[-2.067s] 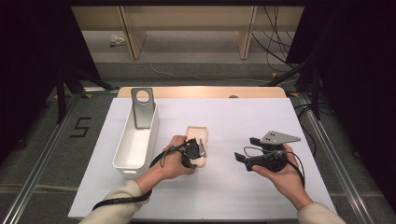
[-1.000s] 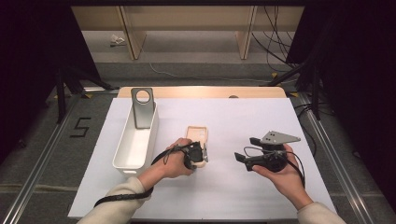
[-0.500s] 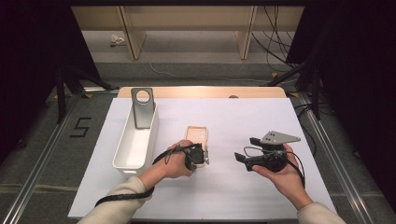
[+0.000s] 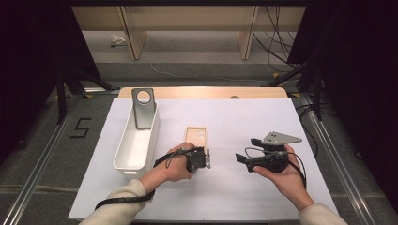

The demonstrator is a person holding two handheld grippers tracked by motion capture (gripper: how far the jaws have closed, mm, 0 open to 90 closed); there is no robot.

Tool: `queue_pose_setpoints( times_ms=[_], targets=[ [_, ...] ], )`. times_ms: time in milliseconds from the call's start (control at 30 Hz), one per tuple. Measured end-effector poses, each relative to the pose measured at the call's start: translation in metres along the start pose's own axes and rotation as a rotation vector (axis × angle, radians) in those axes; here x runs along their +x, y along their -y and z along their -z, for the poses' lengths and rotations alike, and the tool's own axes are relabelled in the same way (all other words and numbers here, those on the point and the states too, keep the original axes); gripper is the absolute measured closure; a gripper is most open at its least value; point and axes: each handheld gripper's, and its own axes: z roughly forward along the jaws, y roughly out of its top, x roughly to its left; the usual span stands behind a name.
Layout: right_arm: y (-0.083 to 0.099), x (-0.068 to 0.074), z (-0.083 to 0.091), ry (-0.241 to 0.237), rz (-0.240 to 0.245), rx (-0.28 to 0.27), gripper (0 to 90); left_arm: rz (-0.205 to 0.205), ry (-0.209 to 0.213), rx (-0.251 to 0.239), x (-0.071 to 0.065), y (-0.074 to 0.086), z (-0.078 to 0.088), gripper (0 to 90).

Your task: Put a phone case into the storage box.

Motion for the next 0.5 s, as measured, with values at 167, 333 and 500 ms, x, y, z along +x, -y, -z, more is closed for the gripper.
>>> queue_pose_setpoints(
  times_ms=[167,333,500],
  targets=[
    [0.0001,-0.0002,0.0,0.001,-0.001,-0.001,16.7,-0.009,-0.011,-0.004,-0.001,0.0004,0.0001,84.5],
    [0.0,-0.0001,0.0001,0.001,-0.001,-0.003,16.6,-0.008,-0.012,-0.014,-0.0013,0.0016,0.0003,85.4],
    [0.0,-0.0004,0.0001,0.002,-0.001,-0.003,16.6,0.008,0.001,-0.019,-0.0013,0.0026,0.0007,86.2]
  ],
)
